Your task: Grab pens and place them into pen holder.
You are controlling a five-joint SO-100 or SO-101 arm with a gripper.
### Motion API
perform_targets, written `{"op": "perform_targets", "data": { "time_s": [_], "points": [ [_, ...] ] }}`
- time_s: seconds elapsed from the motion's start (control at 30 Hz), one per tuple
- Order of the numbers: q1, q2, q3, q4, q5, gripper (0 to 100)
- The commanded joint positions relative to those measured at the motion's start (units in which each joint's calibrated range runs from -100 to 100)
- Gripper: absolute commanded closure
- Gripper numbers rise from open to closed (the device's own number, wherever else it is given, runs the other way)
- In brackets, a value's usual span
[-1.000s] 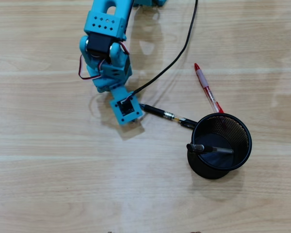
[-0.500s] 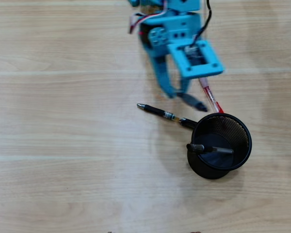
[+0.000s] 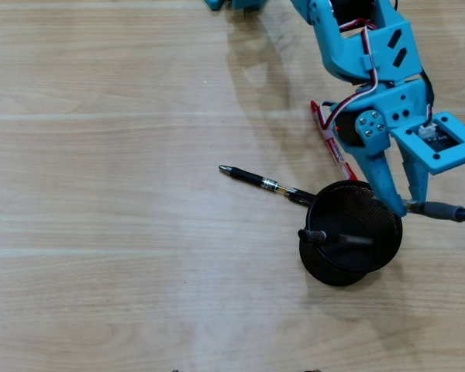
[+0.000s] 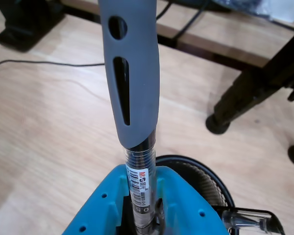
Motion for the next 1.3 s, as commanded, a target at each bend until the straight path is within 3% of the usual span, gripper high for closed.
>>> {"op": "perform_targets", "data": {
  "time_s": [0.0,0.23,0.3,0.4,0.6,0.77,0.87,0.9,1.0,1.13,1.27],
  "points": [
    [0.6,0.8,-0.4,-1.9,-0.3,98],
    [1.0,0.5,9.7,-2.4,-0.2,98],
    [1.0,0.4,10.3,-2.4,0.3,93],
    [0.7,0.3,9.0,-2.4,3.0,86],
    [0.4,0.3,1.0,-2.4,6.0,84],
    [2.0,-8.9,-2.6,4.2,19.8,84],
    [5.6,-15.7,-2.5,22.7,28.0,84],
    [9.6,-18.9,-1.5,36.4,32.0,84],
    [16.8,-21.3,2.3,48.7,37.3,84],
    [22.1,-20.9,11.9,47.7,42.9,84],
    [22.6,-16.7,23.5,38.0,44.3,84]
  ]
}}
